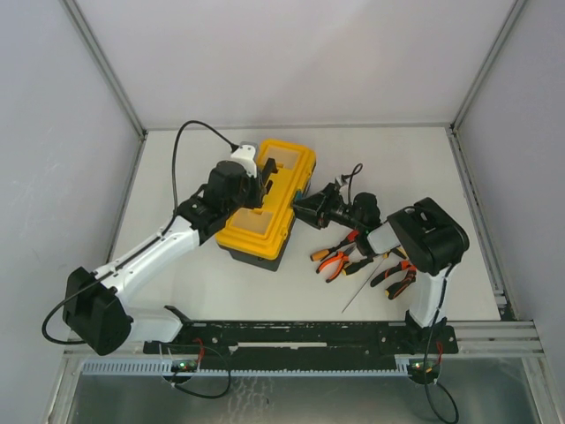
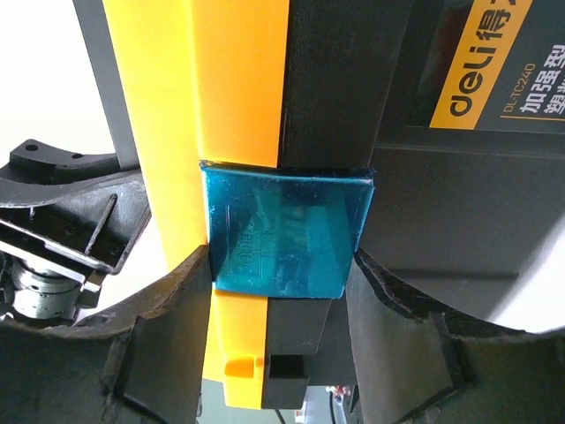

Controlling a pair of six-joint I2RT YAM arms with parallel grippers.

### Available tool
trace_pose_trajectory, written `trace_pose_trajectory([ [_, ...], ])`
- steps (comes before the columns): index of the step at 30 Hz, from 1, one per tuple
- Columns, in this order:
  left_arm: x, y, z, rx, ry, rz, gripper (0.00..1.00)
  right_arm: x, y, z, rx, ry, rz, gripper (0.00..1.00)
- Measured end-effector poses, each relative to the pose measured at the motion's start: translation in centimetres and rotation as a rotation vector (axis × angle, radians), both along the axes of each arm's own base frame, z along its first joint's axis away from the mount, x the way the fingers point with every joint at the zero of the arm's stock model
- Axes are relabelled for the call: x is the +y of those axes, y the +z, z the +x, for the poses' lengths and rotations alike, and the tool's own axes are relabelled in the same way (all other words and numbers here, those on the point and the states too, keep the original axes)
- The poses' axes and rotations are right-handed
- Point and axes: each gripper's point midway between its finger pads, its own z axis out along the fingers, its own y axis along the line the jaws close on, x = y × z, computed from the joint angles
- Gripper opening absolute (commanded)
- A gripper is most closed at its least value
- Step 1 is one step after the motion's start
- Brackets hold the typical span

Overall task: Pack the tool kit
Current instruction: Open the toolbox at the center of the board.

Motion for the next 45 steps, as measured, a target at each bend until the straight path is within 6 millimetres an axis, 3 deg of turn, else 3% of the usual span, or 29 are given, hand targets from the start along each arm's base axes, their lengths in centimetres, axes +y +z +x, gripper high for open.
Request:
trace_pose_trajectory([
  [12, -0.2, 0.5, 0.2, -0.008, -0.002, 0.004, 0.0, -0.7, 1.3, -0.4, 0.007, -0.067, -0.126, 0.0],
  [34, -1.7, 0.5, -1.1, -0.109, 0.032, 0.242, 0.0, -2.5, 2.4, -1.4, -0.003, -0.138, -0.274, 0.0],
  [45, -2.1, 0.6, -1.3, -0.133, 0.053, 0.282, 0.0, -3.2, 2.7, -1.7, -0.031, -0.15, -0.394, 0.0],
])
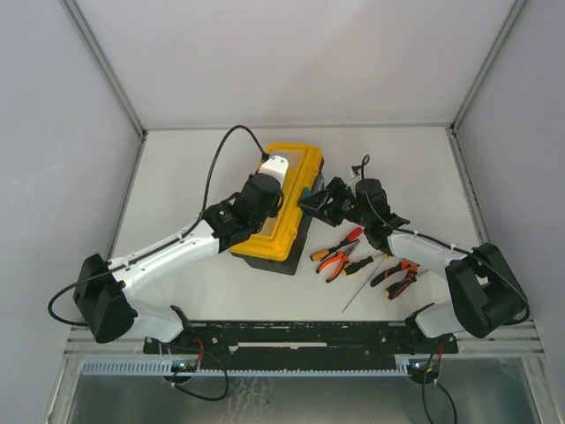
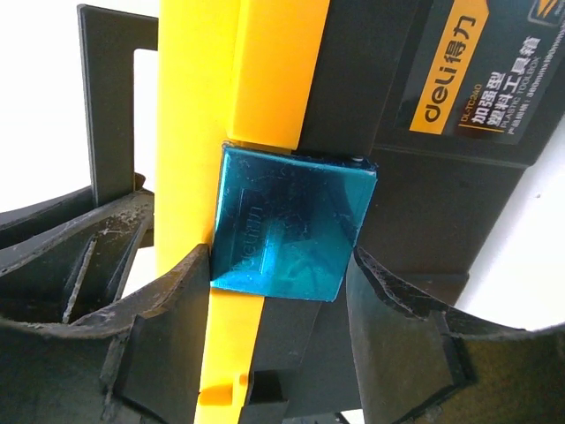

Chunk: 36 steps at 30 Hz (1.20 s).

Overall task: Pack the tool kit
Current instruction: Open the toolbox at the center of the board.

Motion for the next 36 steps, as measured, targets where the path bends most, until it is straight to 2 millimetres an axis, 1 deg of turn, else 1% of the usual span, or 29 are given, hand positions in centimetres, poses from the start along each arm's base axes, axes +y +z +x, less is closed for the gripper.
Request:
trace_pose_trajectory([
  [3, 0.1, 0.0, 0.1, -0.005, 0.014, 0.009, 0.0, 0.0, 0.2, 0.2, -0.019, -0.01, -0.063, 0.0],
  [5, -0.2, -0.2, -0.1, -0.002, 0.002, 0.02, 0.0, -0.1, 0.9, 0.5, -0.079, -0.012, -0.113, 0.0],
  [8, -0.6, -0.8, -0.6, 0.009, -0.021, 0.054, 0.0, -0.3, 1.7, 0.6, -0.139, -0.007, -0.152, 0.0],
  [10, -0.7, -0.9, -0.7, 0.009, -0.027, 0.068, 0.0, -0.3, 1.7, 0.7, -0.152, -0.004, -0.163, 0.0],
  [11, -0.6, -0.9, -0.7, 0.008, -0.027, 0.071, 0.0, -0.4, 1.6, 0.7, -0.15, -0.003, -0.164, 0.03],
  [13, -0.6, -0.9, -0.7, 0.007, -0.026, 0.072, 0.0, -0.7, 1.6, 1.0, -0.155, -0.009, -0.15, 0.21],
  [14, -0.6, -0.9, -0.7, 0.008, -0.026, 0.072, 0.0, -0.9, 1.6, 1.1, -0.156, -0.012, -0.132, 0.32],
  [15, -0.6, -0.9, -0.7, 0.008, -0.026, 0.07, 0.0, -1.3, 1.3, 1.1, -0.156, -0.013, -0.115, 0.41],
  [17, -0.6, -0.9, -0.7, 0.01, -0.025, 0.063, 0.0, -2.0, 0.5, 1.1, -0.139, -0.017, -0.077, 0.56],
  [18, -0.6, -0.8, -0.7, 0.013, -0.025, 0.056, 0.0, -2.3, -0.1, 1.1, -0.13, -0.015, -0.055, 0.63],
  [21, -0.5, -0.8, -0.6, 0.028, -0.029, 0.023, 0.0, -2.4, -1.7, 1.6, -0.096, -0.004, 0.024, 0.73],
  [22, -0.4, -0.8, -0.6, 0.036, -0.033, 0.006, 0.0, -2.3, -2.2, 1.8, -0.081, 0.002, 0.06, 0.83],
  [23, -0.3, -0.8, -0.5, 0.043, -0.036, -0.012, 0.0, -2.0, -2.5, 1.9, -0.073, 0.01, 0.095, 0.88],
  [24, -0.2, -0.8, -0.5, 0.054, -0.043, -0.042, 0.0, -1.5, -2.9, 2.1, -0.065, 0.022, 0.142, 0.9],
  [26, 0.2, -0.8, -0.3, 0.069, -0.049, -0.09, 0.0, -0.8, -3.3, 2.4, -0.052, 0.042, 0.222, 0.87],
  [27, 0.4, -0.7, -0.3, 0.074, -0.057, -0.115, 0.0, -0.5, -3.5, 2.6, -0.048, 0.048, 0.261, 0.88],
  [30, 0.8, -0.7, -0.1, 0.093, -0.074, -0.183, 0.0, 0.1, -4.0, 2.5, -0.019, 0.07, 0.33, 0.89],
  [32, 0.9, -0.8, 0.0, 0.102, -0.087, -0.21, 0.0, 0.4, -3.3, 2.4, -0.028, 0.087, 0.365, 0.89],
  [34, 0.8, -0.8, 0.0, 0.11, -0.107, -0.256, 0.0, 0.8, -2.2, 2.6, -0.055, 0.102, 0.398, 0.93],
  [36, 1.4, -0.8, 0.4, 0.112, -0.097, -0.275, 0.0, 1.4, -1.8, 2.6, -0.062, 0.111, 0.41, 0.94],
])
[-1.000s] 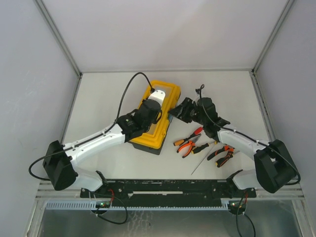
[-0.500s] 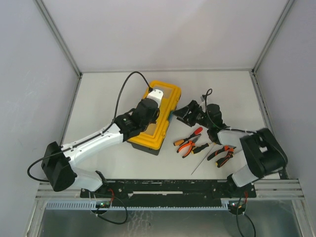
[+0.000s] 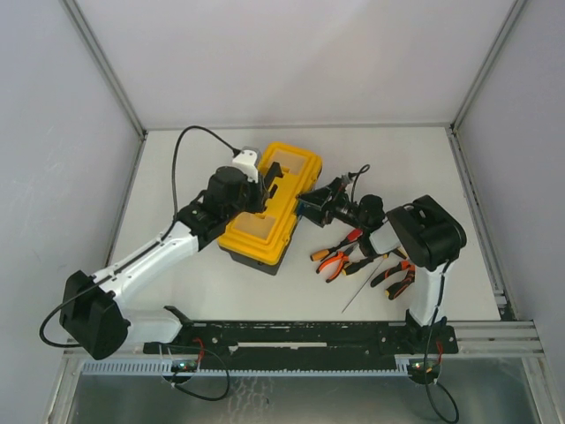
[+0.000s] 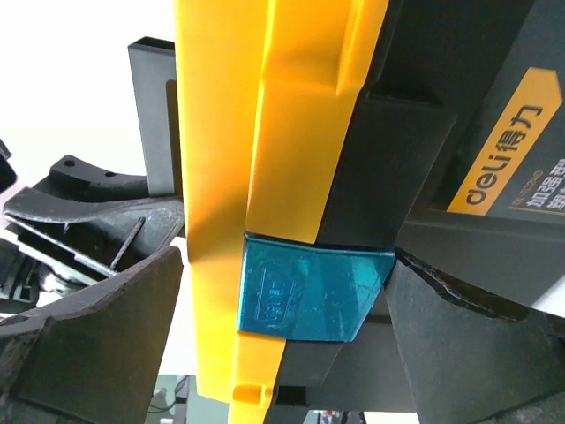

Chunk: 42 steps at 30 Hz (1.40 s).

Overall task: Pack the tool kit
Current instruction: Open the toolbox at the center of the board.

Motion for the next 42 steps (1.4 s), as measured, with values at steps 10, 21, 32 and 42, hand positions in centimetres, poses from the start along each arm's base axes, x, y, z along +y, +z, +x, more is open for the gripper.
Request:
trace_pose_trajectory([
  [10, 1.9, -0.1, 1.8, 0.018, 0.029, -0.159, 0.0, 2.1, 0.1, 0.6, -0.005, 0.033, 0.026, 0.86],
  [21, 2.3, -0.1, 2.2, 0.008, 0.01, -0.218, 0.0, 2.7, 0.0, 1.2, -0.003, 0.061, 0.03, 0.85],
  [32, 2.7, 0.0, 2.5, -0.004, 0.019, -0.203, 0.0, 3.1, -0.9, 1.6, 0.007, 0.076, 0.055, 0.73],
  [42, 3.0, 0.0, 2.7, -0.023, 0.01, -0.174, 0.0, 3.8, -1.7, 1.8, 0.005, 0.125, 0.061, 0.67],
])
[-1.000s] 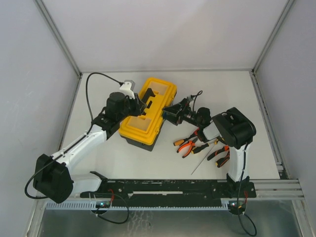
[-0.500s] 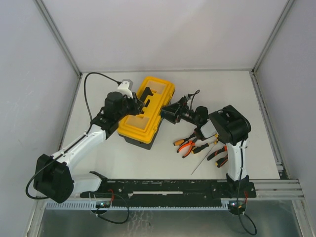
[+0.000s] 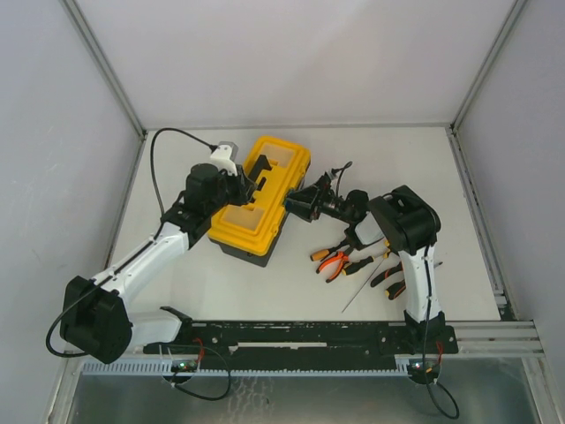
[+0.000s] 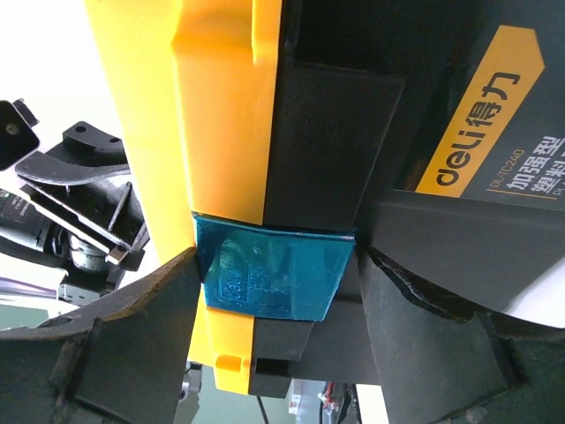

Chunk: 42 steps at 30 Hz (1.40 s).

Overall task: Pack the tool kit
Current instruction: Open the toolbox at the center of the board.

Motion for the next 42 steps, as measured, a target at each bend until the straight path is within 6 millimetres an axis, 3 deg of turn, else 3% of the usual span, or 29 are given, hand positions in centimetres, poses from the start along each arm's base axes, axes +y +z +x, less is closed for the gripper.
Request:
trace_pose_trajectory([
  [4, 0.1, 0.0, 0.1, -0.008, -0.004, 0.013, 0.0, 0.3, 0.3, 0.0, -0.009, 0.021, 0.006, 0.64],
  [10, 0.4, 0.0, 0.2, -0.017, -0.005, 0.028, 0.0, 0.6, 0.5, 0.2, -0.02, 0.045, 0.009, 0.69],
  [14, 0.4, 0.0, 0.2, -0.019, -0.006, 0.032, 0.0, 0.7, 0.5, 0.2, -0.02, 0.05, 0.009, 0.63],
  [17, 0.5, -0.1, 0.3, -0.022, -0.007, 0.04, 0.0, 0.9, 0.5, 0.3, -0.015, 0.055, 0.011, 0.5],
  [20, 0.5, -0.1, 0.4, -0.026, -0.008, 0.045, 0.0, 1.0, 0.5, 0.4, -0.007, 0.057, 0.012, 0.22],
  [23, 0.5, 0.0, 0.4, -0.028, -0.01, 0.048, 0.0, 1.0, 0.5, 0.4, -0.005, 0.058, 0.011, 0.0],
  [33, 0.8, 0.1, 0.5, -0.022, 0.004, 0.063, 0.0, 0.9, 0.7, 0.3, 0.028, 0.015, -0.071, 0.0],
  [42, 0.6, 0.7, 0.3, -0.044, 0.027, 0.148, 0.0, 0.5, 2.8, -0.1, 0.038, -0.075, -0.252, 0.0],
])
